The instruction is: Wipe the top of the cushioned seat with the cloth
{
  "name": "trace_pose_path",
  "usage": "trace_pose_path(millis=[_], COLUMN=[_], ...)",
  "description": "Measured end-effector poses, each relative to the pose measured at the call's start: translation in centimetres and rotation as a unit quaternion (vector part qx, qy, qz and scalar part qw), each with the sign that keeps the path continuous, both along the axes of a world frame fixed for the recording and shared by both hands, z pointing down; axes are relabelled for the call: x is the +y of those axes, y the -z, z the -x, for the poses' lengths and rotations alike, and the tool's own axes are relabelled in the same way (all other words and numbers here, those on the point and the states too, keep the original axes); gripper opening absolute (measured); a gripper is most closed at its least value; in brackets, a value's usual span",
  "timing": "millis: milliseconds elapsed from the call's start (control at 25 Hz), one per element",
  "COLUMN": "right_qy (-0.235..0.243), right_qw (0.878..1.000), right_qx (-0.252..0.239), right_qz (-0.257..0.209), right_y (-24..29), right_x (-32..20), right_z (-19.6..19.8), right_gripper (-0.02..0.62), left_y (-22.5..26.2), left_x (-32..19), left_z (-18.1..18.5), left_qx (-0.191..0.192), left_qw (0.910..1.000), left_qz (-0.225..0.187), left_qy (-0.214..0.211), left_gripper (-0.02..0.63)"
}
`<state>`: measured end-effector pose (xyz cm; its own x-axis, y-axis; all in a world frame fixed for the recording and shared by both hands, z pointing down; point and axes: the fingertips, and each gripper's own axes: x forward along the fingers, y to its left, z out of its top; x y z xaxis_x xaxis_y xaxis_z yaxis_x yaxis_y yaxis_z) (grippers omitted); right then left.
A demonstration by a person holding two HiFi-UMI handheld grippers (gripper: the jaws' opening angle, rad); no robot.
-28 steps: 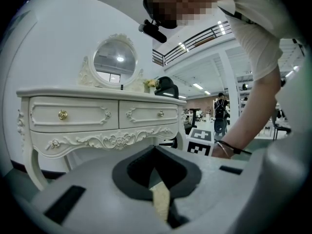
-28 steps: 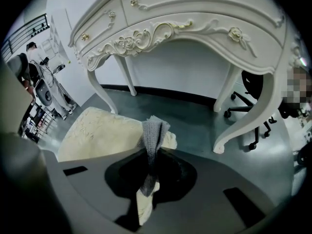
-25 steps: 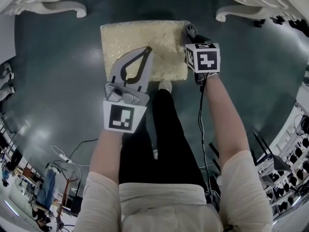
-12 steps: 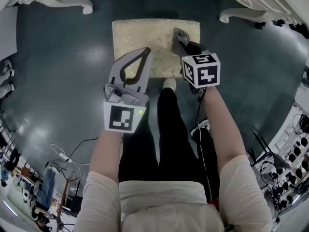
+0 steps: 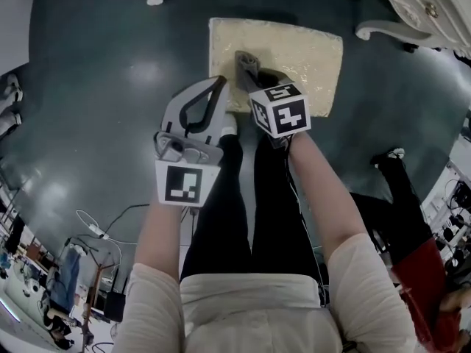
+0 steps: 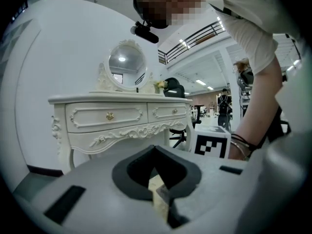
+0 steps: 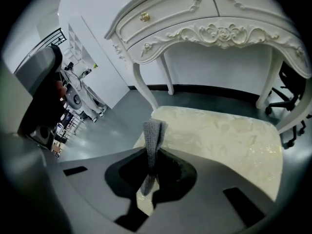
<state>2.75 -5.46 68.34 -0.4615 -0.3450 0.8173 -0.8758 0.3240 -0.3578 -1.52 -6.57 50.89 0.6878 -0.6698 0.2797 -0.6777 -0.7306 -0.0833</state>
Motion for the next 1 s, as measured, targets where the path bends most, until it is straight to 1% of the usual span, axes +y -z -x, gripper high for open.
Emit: trace_pose_path(millis=[200,400,720,1000], right_qy=[0.017,0.007,-0.008,-0.013], right_qw=[1.000,1.000,0.999,0.999], right_qx=[-0.005,-0.002,0.007,0.017], right_qz=[0.008,0.028,0.038,0.039], right_y=[-0.8,-2.3,-2.6,-2.9], right_x=[-0.6,-1.2,-1.0,-0.6], right_z=[4.9,6.3,4.8,0.8], right_gripper=[0.031,0.031,0.031,0.031], left_y=[-0.7,-1.6,-2.0,-1.3], left_x=[-0.5,-0.8,-0.6,-1.1], left_z=[4.2,5.8,5.4,2.7], left_qx=[0.009,0.026,0.026,0.029], left_qw=[0.9996,0.9987,0.9989,0.9992], left_qz=[0.013,0.029,0.033,0.020], left_qy=[0.021,0.034,0.021,0.018], left_gripper=[0.002,0.002,0.002,0.002])
